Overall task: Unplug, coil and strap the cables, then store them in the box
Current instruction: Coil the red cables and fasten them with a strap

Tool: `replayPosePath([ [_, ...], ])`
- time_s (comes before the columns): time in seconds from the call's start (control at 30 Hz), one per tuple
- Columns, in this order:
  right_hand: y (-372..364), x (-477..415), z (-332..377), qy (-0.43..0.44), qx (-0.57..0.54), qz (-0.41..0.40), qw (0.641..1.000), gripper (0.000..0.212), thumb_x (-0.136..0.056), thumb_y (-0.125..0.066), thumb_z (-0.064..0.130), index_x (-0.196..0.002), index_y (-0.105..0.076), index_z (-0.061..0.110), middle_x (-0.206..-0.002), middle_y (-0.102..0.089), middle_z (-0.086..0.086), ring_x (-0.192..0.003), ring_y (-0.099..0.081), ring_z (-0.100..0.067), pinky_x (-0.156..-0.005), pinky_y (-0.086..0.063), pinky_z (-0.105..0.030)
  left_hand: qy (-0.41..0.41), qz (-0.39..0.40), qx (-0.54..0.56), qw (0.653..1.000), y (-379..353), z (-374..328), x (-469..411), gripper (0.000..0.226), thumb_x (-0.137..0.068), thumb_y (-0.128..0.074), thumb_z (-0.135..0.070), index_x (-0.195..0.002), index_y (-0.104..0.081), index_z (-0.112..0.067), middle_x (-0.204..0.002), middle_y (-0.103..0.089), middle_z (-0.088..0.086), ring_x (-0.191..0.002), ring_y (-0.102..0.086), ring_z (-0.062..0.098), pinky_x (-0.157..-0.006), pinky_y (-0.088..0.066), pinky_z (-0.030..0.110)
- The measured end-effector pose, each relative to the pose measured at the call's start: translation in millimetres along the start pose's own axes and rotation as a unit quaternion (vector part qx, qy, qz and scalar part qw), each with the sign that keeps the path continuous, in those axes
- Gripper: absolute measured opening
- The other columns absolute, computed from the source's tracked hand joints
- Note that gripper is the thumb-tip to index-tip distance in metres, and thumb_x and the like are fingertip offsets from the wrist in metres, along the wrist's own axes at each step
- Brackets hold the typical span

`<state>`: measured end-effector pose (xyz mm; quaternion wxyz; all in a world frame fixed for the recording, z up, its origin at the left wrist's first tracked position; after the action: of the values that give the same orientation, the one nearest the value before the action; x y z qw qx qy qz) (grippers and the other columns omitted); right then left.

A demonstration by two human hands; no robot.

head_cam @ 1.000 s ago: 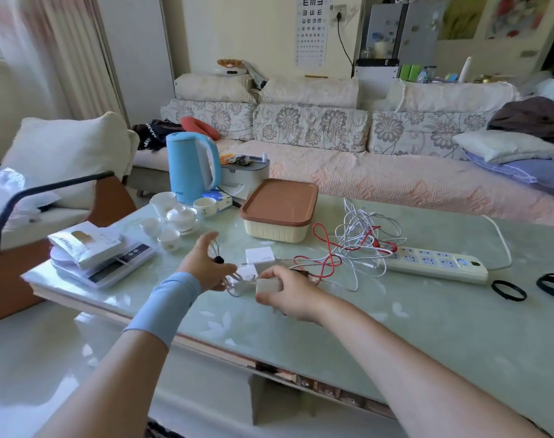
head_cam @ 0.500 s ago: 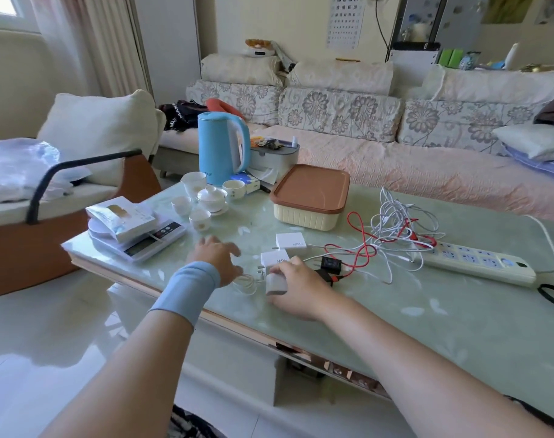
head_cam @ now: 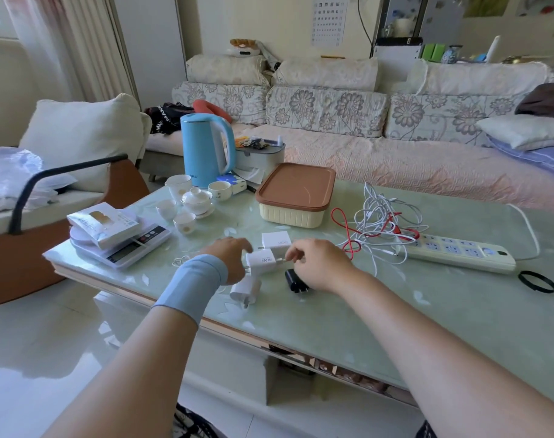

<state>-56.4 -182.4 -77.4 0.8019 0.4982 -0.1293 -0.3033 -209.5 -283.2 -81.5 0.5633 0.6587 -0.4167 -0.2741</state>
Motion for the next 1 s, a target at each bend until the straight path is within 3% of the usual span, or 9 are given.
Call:
replayPosePath([
  [0.13, -0.1, 9.6, -30.6, -0.024, 0.096, 0.078, 0.992, 0.038, -0.081, -0.056, 0.012, -0.112, -0.065, 0.033, -0.115, -0.063, 0.005, -0.109, -0.058, -0.019, -0.089, -0.049, -0.032, -0.068, 0.023, 0.096, 0.993, -4.3, -50.8, -4.9, 0.037, -0.089, -0.057, -0.014, -0.122, -0.061, -0.029, -0.127, -0.060, -0.008, -0.112, -0.058, 0.013, -0.101, -0.043, 0.026],
  [0.23, -4.6, 14.9, -42.7, -0.037, 0.099, 0.098, 0.990, 0.045, -0.082, -0.054, 0.012, -0.123, -0.058, 0.029, -0.125, -0.060, 0.000, -0.117, -0.056, -0.023, -0.096, -0.048, -0.037, -0.098, 0.071, 0.067, 0.990, -17.1, -85.4, -6.1, 0.035, -0.087, -0.063, -0.028, -0.122, -0.063, -0.031, -0.124, -0.060, -0.008, -0.111, -0.058, 0.016, -0.100, -0.045, 0.030],
  [0.33, -3.2, 21.9, -53.3, -0.038, 0.100, 0.121, 0.987, 0.046, -0.083, -0.052, 0.010, -0.127, -0.054, 0.023, -0.127, -0.059, -0.003, -0.119, -0.055, -0.025, -0.097, -0.047, -0.036, -0.131, 0.096, -0.022, 0.986, -28.1, -116.9, -3.9, 0.038, -0.085, -0.063, -0.034, -0.123, -0.063, -0.029, -0.115, -0.064, -0.004, -0.104, -0.062, 0.022, -0.090, -0.051, 0.030],
  [0.5, 23.0, 40.0, -78.0, -0.049, 0.038, 0.113, 0.992, 0.038, -0.089, -0.048, 0.013, -0.119, -0.061, 0.032, -0.103, -0.059, 0.010, -0.093, -0.061, -0.015, -0.078, -0.052, -0.028, -0.136, 0.145, -0.044, 0.979, -46.1, -149.0, -5.3, 0.057, -0.077, -0.070, -0.038, -0.130, -0.055, -0.026, -0.123, -0.061, -0.005, -0.109, -0.059, 0.020, -0.095, -0.049, 0.033],
  [0.63, 45.6, 56.5, -106.2, -0.078, -0.003, 0.110, 0.991, 0.031, -0.089, -0.053, 0.016, -0.112, -0.064, 0.034, -0.090, -0.056, 0.013, -0.075, -0.054, -0.004, -0.062, -0.041, -0.017, -0.184, 0.194, -0.092, 0.959, -54.4, -183.1, 3.0, 0.042, -0.080, -0.064, -0.049, -0.116, -0.068, -0.027, -0.118, -0.063, -0.006, -0.106, -0.058, 0.017, -0.097, -0.048, 0.035],
  [0.77, 61.1, 70.8, -140.6, -0.139, -0.006, 0.097, 0.986, 0.036, -0.088, -0.053, 0.018, -0.121, -0.058, 0.030, -0.107, -0.058, 0.003, -0.078, -0.059, -0.012, -0.068, -0.048, -0.026, -0.221, 0.228, -0.034, 0.948, -66.8, -224.5, 11.2, 0.039, -0.080, -0.064, -0.049, -0.111, -0.071, -0.027, -0.114, -0.067, -0.005, -0.103, -0.063, 0.017, -0.098, -0.049, 0.036],
  [0.9, 74.4, 90.0, -183.1, -0.209, 0.086, 0.117, 0.967, 0.070, -0.083, -0.061, 0.024, -0.146, -0.031, 0.025, -0.121, -0.059, -0.006, -0.090, -0.063, -0.021, -0.075, -0.054, -0.034, -0.249, 0.244, -0.003, 0.937, -78.9, -260.8, 9.9, 0.036, -0.082, -0.064, -0.048, -0.112, -0.069, -0.030, -0.102, -0.072, -0.008, -0.094, -0.068, 0.016, -0.094, -0.052, 0.036],
  [1.0, 87.9, 104.2, -205.0, -0.241, 0.141, 0.149, 0.949, 0.068, -0.085, -0.069, 0.027, -0.143, -0.036, 0.017, -0.128, -0.056, -0.010, -0.093, -0.062, -0.024, -0.073, -0.058, -0.036, -0.265, 0.172, 0.019, 0.949, -65.6, -278.7, 0.0, 0.028, -0.088, -0.061, -0.038, -0.113, -0.068, -0.028, -0.108, -0.070, -0.009, -0.100, -0.063, 0.014, -0.096, -0.049, 0.033],
])
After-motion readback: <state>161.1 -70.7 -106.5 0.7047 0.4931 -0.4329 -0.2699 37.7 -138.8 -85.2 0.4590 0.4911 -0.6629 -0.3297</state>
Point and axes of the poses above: each hand's wrist, its own x-axis away from the middle knuckle, its own y-axis out of the back of the hand, z = x × y, the point moved 6 cm from there along -x, towards the middle knuckle
